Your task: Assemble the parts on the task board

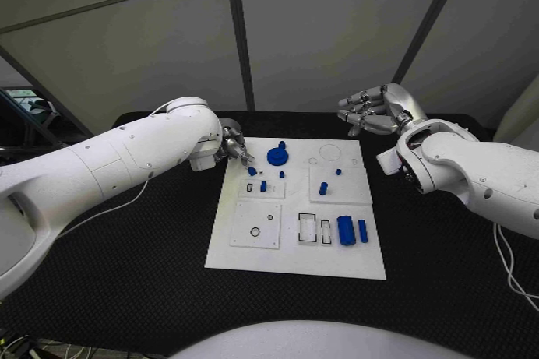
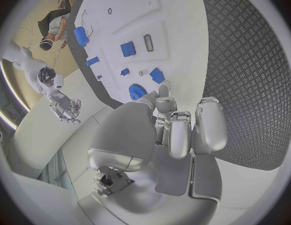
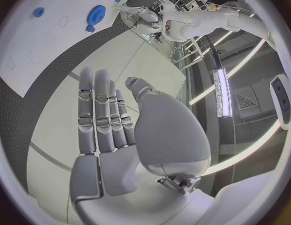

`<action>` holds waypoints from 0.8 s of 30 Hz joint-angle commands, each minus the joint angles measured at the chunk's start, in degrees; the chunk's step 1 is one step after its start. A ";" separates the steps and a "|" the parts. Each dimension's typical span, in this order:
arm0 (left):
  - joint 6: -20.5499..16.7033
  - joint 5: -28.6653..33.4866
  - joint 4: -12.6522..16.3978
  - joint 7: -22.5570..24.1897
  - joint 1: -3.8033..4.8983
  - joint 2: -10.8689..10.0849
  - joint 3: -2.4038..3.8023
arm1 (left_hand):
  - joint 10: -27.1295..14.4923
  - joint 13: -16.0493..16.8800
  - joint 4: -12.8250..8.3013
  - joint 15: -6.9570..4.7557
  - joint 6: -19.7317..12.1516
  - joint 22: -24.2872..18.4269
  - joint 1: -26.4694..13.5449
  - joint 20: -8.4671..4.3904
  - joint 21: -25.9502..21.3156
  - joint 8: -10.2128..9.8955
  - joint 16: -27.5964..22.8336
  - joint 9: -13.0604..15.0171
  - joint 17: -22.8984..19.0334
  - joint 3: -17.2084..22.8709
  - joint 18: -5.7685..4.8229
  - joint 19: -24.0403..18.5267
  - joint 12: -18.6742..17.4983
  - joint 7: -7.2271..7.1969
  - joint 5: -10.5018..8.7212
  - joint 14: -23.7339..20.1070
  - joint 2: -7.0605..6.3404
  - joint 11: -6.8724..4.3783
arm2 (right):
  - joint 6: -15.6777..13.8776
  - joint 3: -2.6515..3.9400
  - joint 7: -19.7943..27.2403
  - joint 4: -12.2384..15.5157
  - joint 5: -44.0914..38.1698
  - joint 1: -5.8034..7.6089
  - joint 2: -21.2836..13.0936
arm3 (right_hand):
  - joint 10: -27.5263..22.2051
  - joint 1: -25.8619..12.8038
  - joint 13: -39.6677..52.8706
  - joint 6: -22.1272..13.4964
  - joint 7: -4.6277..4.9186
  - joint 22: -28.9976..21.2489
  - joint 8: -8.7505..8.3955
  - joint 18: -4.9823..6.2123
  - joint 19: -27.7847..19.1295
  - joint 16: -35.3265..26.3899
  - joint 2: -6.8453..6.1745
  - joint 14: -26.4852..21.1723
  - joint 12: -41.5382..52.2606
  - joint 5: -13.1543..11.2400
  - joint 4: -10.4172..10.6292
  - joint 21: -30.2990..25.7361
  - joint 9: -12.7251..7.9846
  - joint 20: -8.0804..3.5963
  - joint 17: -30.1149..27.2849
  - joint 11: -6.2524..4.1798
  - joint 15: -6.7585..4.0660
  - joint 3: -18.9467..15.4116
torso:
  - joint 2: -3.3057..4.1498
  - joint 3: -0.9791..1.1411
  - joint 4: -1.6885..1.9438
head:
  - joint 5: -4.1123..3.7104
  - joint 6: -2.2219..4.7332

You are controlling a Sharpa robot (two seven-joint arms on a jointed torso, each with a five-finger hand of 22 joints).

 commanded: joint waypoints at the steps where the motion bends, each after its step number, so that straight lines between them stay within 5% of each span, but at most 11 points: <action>1: 0.00 0.55 0.05 0.03 0.09 -0.07 0.01 | -0.05 -0.15 0.54 -0.16 -0.41 1.23 -0.85 -0.10 -0.09 0.02 0.05 0.00 12.94 -0.12 -3.41 0.15 -0.26 -0.13 -0.33 5.43 -0.36 0.27 | 0.20 0.03 0.16 0.05 0.01 0.09 -0.01 | -0.26 -0.26 -0.09 -0.38 -0.14 -0.10 0.23 0.66 -0.05 -0.36 0.15 0.13 0.22 0.28 0.25 -0.20 0.03 0.21 0.05 -0.05 0.33 0.10 | 0.02 0.00 -0.04 | 0.03 -0.08; 8: -2.33 0.58 0.65 1.27 0.09 -0.64 -0.01 | -2.11 -3.00 2.14 0.39 -1.42 0.57 -4.22 0.29 -1.07 -1.08 -0.49 -0.61 12.15 -2.92 -3.23 -0.35 -2.29 0.79 -0.61 5.14 -4.00 1.03 | 0.23 0.03 0.14 0.07 0.01 0.09 -0.11 | -0.26 -0.26 -0.09 -0.38 -0.14 -0.10 0.23 0.66 -0.05 -0.36 0.15 0.13 0.22 0.28 0.25 -0.20 0.03 0.21 0.05 -0.05 0.33 0.10 | 0.00 -0.01 -0.05 | 0.01 0.12; 10: -4.67 0.59 1.45 2.86 0.08 -1.30 -0.03 | -8.85 -11.53 2.07 1.35 -3.89 -3.05 -4.12 1.00 -5.45 -3.13 -3.11 -1.85 8.46 -4.17 -2.28 -2.92 -9.12 2.11 -0.49 3.61 -5.19 2.19 | 0.25 0.03 0.12 0.07 0.01 0.09 -0.16 | -0.26 -0.26 -0.09 -0.38 -0.14 -0.10 0.23 0.66 -0.05 -0.36 0.15 0.13 0.22 0.28 0.25 -0.20 0.03 0.21 0.05 -0.05 0.33 0.10 | -0.04 0.02 -0.02 | -0.08 -0.02; 11: -5.60 0.59 1.88 3.61 0.08 -1.63 -0.04 | -10.36 -12.71 1.76 1.67 -5.07 -4.70 -3.57 1.28 -7.47 -4.01 -4.36 -2.39 6.76 -4.41 -1.85 -4.18 -10.32 2.51 -0.48 2.81 -5.55 2.66 | 0.26 0.03 0.11 0.07 0.01 0.09 -0.18 | -0.26 -0.26 -0.09 -0.38 -0.14 -0.10 0.23 0.66 -0.05 -0.36 0.15 0.13 0.22 0.28 0.25 -0.20 0.03 0.21 0.05 -0.05 0.33 0.10 | -0.03 0.03 -0.02 | -0.09 0.01; 18: -10.61 -0.07 5.66 8.99 -0.09 -4.35 -0.64 | -16.06 -15.43 -1.47 3.45 -9.37 -14.60 2.22 2.97 -20.33 -7.76 -12.60 -5.60 -3.69 -4.57 0.72 -12.54 -13.97 4.40 -0.48 -3.43 -7.50 4.46 | 0.30 0.03 0.07 0.04 0.01 0.09 -0.33 | -0.30 -0.31 -0.12 -0.41 -0.12 -0.14 0.25 0.66 -0.03 -0.38 0.18 0.11 0.25 0.28 0.29 -0.27 0.03 0.22 0.07 -0.04 0.35 0.11 | -0.03 0.00 0.02 | -0.21 0.22; 24: -13.04 -4.66 8.60 12.00 -0.38 -6.01 -1.49 | -16.25 -16.59 -2.41 3.82 -9.56 -15.12 4.16 3.52 -21.35 -9.06 -12.75 -7.42 -4.12 -4.88 0.89 -12.89 -14.08 4.80 -0.48 -3.80 -8.31 4.78 | 0.31 0.03 0.02 0.01 0.01 0.09 -0.37 | -0.30 -0.31 -0.12 -0.41 -0.12 -0.14 0.25 0.66 -0.03 -0.38 0.18 0.11 0.25 0.28 0.29 -0.27 0.03 0.22 0.07 -0.04 0.35 0.11 | -0.01 0.00 0.01 | -0.04 0.22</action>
